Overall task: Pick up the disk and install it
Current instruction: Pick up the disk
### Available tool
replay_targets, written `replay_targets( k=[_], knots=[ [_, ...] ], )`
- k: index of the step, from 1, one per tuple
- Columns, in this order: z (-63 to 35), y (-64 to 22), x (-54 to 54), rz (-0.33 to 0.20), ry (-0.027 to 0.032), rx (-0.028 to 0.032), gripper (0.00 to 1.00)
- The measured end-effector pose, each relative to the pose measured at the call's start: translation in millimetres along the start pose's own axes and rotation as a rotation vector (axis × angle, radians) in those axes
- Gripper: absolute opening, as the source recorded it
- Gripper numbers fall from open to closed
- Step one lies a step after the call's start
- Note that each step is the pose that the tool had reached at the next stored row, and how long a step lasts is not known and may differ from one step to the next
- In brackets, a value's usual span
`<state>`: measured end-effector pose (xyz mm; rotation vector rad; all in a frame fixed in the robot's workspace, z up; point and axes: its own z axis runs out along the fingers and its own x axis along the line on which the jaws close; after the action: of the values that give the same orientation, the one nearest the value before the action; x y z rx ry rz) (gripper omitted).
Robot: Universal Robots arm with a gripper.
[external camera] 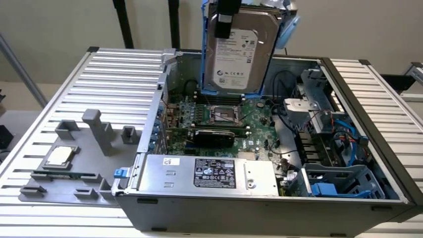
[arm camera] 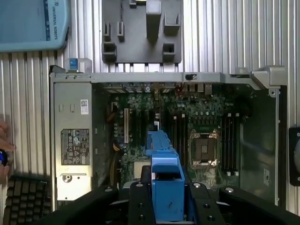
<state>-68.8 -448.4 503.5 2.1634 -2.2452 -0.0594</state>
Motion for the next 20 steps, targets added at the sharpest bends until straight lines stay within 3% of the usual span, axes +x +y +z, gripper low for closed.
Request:
replay_targets(
  k=[12,20],
  knots=[
    [-2.5,-51.1,19.7,0.0,0.0001,-0.0001,0.0],
    [-3.7,-76.3,38.0,0.0,-0.0001,0.0,0.0]
  ],
)
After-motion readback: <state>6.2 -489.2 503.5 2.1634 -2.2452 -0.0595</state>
